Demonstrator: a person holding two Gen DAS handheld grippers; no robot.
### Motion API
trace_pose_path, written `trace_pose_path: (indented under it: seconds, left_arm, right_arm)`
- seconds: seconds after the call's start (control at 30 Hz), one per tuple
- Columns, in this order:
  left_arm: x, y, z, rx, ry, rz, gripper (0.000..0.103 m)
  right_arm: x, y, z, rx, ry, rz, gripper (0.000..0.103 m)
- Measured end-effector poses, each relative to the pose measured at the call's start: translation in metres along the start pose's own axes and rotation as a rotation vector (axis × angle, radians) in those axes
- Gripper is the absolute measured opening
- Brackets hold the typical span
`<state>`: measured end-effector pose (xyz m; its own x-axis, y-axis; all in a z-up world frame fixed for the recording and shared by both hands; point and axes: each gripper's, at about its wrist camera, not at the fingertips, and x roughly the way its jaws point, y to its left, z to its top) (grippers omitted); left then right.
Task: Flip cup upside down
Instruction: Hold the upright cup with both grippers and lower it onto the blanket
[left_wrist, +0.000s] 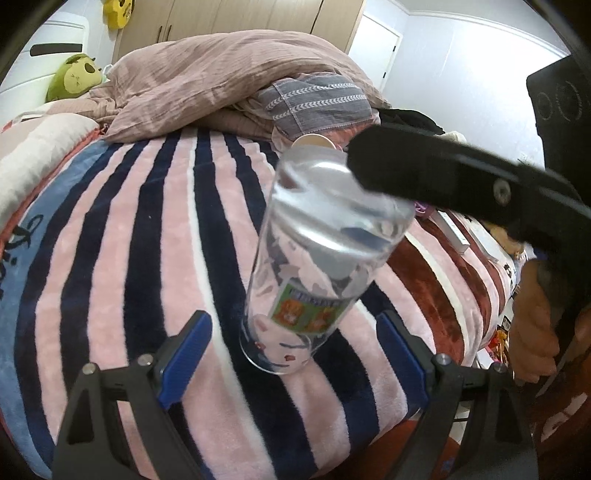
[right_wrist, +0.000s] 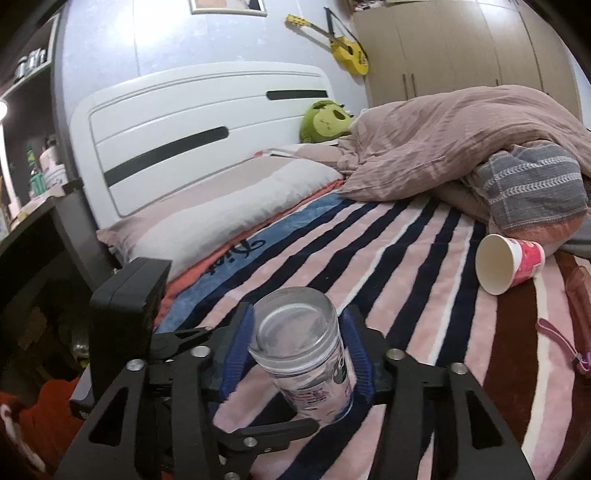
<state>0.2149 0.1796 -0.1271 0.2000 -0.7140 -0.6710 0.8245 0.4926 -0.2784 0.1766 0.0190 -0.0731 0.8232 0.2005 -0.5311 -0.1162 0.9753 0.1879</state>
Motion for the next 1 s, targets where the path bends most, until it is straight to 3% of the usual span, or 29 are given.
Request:
trace_pose_path:
  seconds: [0.47,0.6,0.67,0.7,0.77,0.8,1.0]
  left_arm:
    - [0.0,0.001,0.0,0.008,0.015,0.002,0.089]
    - [0.002,-0.002,-0.003,0.044,-0.009,-0.012,0.088]
    - [0.008,-0.002,-0.003,0.056,-0.022,-0.013,0.061]
    - [0.012,-0.001,-0.002,0.049,-0.015,-0.013,0.055]
    - [0.012,0.001,-0.003,0.044,-0.035,-0.022,0.055]
    - [0.011,0.004,-0.003,0.04,-0.047,-0.035,0.055]
    - [0.015,0.0,0.003,0.044,-0.076,-0.065,0.055]
  right_arm:
    - [0.003,-0.016,0.002,0.045,0.022,-0.007,0.055]
    - [0.008,-0.017,0.001,0.057,0.046,0.013,0.061]
    - [0.012,-0.015,0.001,0.054,0.057,0.019,0.063]
    - [0.014,-0.014,0.0,0.047,0.059,0.018,0.063]
    - [0.017,-0.012,0.0,0.033,0.06,-0.007,0.061]
    - [0.017,-0.011,0.001,0.021,0.057,-0.029,0.055]
    - [0.01,-0.005,0.003,-0.047,0.043,-0.057,0.055]
